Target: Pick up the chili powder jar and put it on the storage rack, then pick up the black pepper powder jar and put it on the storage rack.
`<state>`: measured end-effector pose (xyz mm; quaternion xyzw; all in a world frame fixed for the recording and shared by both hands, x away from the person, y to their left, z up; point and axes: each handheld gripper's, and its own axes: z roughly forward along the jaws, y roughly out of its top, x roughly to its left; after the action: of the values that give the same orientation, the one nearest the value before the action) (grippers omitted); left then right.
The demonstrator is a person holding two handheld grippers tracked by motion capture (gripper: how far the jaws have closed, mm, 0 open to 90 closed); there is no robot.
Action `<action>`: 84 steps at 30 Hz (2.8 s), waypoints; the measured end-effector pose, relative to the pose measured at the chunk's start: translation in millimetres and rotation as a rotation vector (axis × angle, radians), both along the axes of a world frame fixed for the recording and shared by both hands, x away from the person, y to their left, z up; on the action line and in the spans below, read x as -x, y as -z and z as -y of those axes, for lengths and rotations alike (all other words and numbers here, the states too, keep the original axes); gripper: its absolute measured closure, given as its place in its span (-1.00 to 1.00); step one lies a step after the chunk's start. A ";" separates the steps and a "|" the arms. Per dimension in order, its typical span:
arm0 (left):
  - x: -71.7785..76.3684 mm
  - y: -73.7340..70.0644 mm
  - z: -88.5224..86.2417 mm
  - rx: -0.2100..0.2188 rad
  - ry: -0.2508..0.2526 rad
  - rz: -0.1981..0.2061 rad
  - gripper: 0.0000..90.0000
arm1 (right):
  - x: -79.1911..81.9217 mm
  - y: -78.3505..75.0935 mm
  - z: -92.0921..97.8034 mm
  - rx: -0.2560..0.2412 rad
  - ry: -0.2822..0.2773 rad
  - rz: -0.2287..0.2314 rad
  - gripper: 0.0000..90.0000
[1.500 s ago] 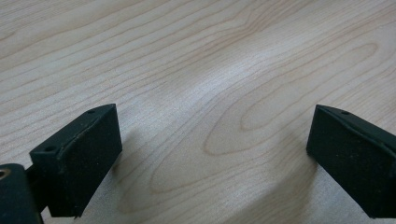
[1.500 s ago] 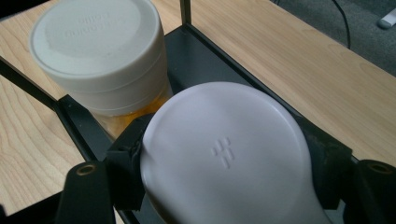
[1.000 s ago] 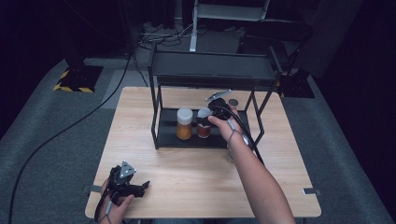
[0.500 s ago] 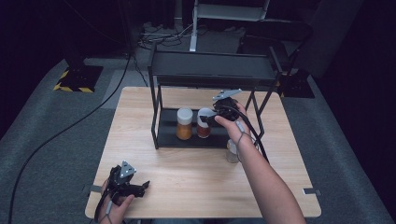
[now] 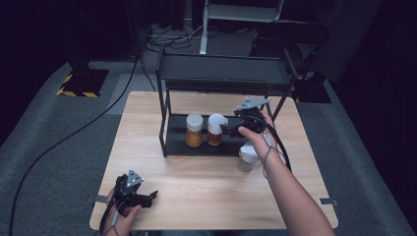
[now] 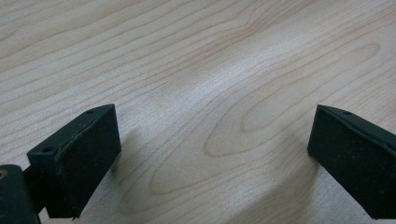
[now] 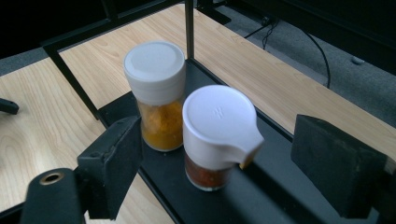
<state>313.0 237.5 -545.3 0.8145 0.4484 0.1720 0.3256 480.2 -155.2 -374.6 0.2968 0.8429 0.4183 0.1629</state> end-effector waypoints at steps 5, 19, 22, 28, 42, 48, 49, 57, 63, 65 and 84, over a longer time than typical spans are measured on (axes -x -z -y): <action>-0.1 0.0 0.1 0.000 -0.001 0.000 -0.96 | 7.9 -1.9 12.4 -0.007 0.004 0.013 -0.62; -0.4 0.0 0.3 0.000 -0.005 0.000 -0.96 | 28.2 1.6 39.2 -0.016 0.009 0.017 -0.62; -0.5 0.1 0.3 0.000 -0.006 0.000 -0.96 | 32.7 2.6 45.2 -0.019 0.012 0.017 -0.62; -0.5 0.1 0.4 0.001 -0.008 0.000 -0.96 | 39.4 6.4 56.8 -0.025 0.021 0.016 -0.62; -0.7 0.1 0.3 0.000 -0.010 -0.001 -0.96 | 53.0 20.8 75.8 -0.053 0.034 0.021 -0.62; -1.0 0.0 0.3 0.000 -0.011 -0.004 -0.97 | 55.6 28.2 79.0 -0.058 0.026 0.023 -0.62; -1.0 0.0 0.3 0.000 -0.011 -0.004 -0.97 | 55.9 29.0 79.4 -0.059 0.026 0.022 -0.62; -1.2 0.1 0.6 0.000 -0.013 -0.004 -0.97 | 58.2 39.2 84.1 -0.066 0.023 0.013 -0.62; -1.7 0.1 0.8 0.000 -0.015 -0.004 -0.98 | 61.8 52.0 86.5 -0.078 0.025 0.004 -0.63; -2.2 0.2 0.8 -0.001 -0.015 -0.003 -0.99 | 62.9 54.7 86.7 -0.079 0.022 0.004 -0.63; -3.2 0.2 1.0 -0.002 -0.023 -0.005 -0.99 | 62.5 77.3 81.9 0.011 0.009 -0.028 -0.65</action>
<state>316.3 236.4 -545.5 0.8100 0.4583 0.1741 0.3218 417.7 -237.1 -451.9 0.3053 0.8459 0.4090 0.1546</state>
